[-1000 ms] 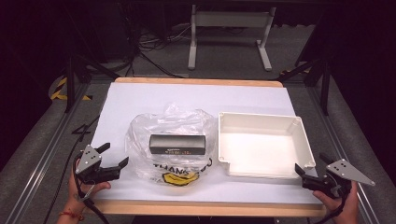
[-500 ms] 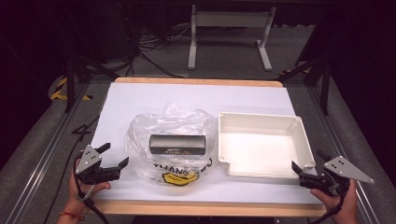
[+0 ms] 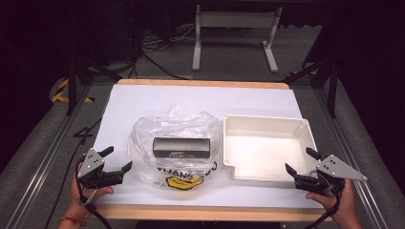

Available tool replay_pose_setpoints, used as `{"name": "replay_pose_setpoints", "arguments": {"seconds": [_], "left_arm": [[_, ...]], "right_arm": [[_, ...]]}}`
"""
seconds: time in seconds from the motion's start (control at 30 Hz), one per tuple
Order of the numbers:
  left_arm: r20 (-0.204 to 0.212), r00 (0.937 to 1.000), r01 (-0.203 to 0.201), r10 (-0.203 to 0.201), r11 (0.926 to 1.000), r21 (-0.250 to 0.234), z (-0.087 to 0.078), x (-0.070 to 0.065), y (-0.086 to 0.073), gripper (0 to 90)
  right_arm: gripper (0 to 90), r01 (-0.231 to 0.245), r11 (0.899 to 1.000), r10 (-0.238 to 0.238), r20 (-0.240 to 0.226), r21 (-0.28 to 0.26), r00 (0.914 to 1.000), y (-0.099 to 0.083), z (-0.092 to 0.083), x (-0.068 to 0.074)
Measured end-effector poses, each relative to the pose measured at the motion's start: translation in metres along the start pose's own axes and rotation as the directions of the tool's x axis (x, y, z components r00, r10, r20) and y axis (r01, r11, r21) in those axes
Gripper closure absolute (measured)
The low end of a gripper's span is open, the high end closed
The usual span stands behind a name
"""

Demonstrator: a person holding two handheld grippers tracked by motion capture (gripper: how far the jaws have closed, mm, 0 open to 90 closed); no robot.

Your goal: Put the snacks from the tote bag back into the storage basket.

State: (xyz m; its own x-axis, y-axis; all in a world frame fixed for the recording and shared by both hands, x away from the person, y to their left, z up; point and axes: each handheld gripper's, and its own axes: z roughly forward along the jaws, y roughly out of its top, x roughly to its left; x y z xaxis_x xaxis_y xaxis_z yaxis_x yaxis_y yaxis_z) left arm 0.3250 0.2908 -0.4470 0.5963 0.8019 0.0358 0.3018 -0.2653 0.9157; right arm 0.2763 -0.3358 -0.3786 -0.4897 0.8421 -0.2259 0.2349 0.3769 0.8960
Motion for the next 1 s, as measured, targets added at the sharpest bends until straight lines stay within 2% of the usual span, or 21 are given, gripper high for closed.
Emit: {"name": "replay_pose_setpoints", "arguments": {"seconds": [0.03, 0.2, 0.33, 0.4, 0.5, 0.53, 0.6, 0.67, 0.8, 0.87, 0.9, 1.0], "left_arm": [[0.001, 1.0000, 0.001, -0.001, 1.0000, 0.000, 0.000, 0.000, 0.000, 13.4], [0.011, 0.9999, -0.006, 0.006, 1.0000, 0.005, 0.001, -0.001, 0.000, 13.4], [0.012, 0.9999, -0.005, 0.005, 1.0000, 0.008, 0.002, -0.002, 0.000, 13.4], [0.013, 0.9999, -0.002, 0.002, 1.0000, 0.008, 0.002, -0.001, 0.000, 13.4], [0.014, 0.9999, -0.003, 0.003, 1.0000, 0.008, 0.002, -0.001, 0.000, 13.4], [0.015, 0.9999, -0.004, 0.003, 0.9999, 0.010, 0.002, -0.001, 0.000, 13.4], [0.014, 0.9999, -0.005, 0.005, 0.9999, 0.011, 0.002, -0.001, -0.001, 13.4], [0.015, 0.9999, -0.005, 0.005, 0.9999, 0.012, 0.002, -0.001, -0.001, 13.4], [0.016, 0.9999, -0.006, 0.006, 0.9999, 0.010, 0.003, -0.001, -0.001, 13.4], [0.016, 0.9998, -0.006, 0.006, 0.9999, 0.011, 0.003, -0.001, -0.001, 13.4], [0.017, 0.9998, -0.005, 0.004, 0.9999, 0.011, 0.003, -0.001, -0.001, 13.4], [0.019, 0.9998, -0.002, 0.002, 0.9999, 0.013, 0.004, -0.001, -0.001, 13.4]], "right_arm": [[15.4, 0.004, 1.000, -0.004, -0.014, 0.002, 0.9999, 0.001, 0.001, 0.001], [15.6, 0.097, 0.995, -0.095, -0.069, 0.021, 0.9930, 0.011, 0.006, 0.007], [15.6, 0.118, 0.993, -0.114, -0.096, 0.028, 0.9887, 0.021, 0.013, 0.008], [14.1, 0.146, 0.989, -0.143, -0.110, 0.023, 0.9836, 0.031, 0.020, 0.013], [13.2, 0.156, 0.988, -0.154, -0.131, 0.012, 0.9794, 0.038, 0.024, 0.017], [11.8, 0.175, 0.985, -0.173, -0.148, 0.002, 0.9739, 0.044, 0.029, 0.022], [11.4, 0.183, 0.983, -0.181, -0.158, 0.001, 0.9708, 0.047, 0.032, 0.024], [11.3, 0.205, 0.979, -0.204, -0.185, -0.013, 0.9613, 0.054, 0.038, 0.030], [11.3, 0.234, 0.972, -0.233, -0.213, -0.023, 0.9487, 0.063, 0.050, 0.039], [11.5, 0.251, 0.967, -0.253, -0.240, -0.037, 0.9373, 0.067, 0.056, 0.044], [11.7, 0.257, 0.965, -0.260, -0.253, -0.046, 0.9319, 0.069, 0.059, 0.045], [13.1, 0.255, 0.965, -0.261, -0.281, -0.059, 0.9235, 0.074, 0.070, 0.050]]}}
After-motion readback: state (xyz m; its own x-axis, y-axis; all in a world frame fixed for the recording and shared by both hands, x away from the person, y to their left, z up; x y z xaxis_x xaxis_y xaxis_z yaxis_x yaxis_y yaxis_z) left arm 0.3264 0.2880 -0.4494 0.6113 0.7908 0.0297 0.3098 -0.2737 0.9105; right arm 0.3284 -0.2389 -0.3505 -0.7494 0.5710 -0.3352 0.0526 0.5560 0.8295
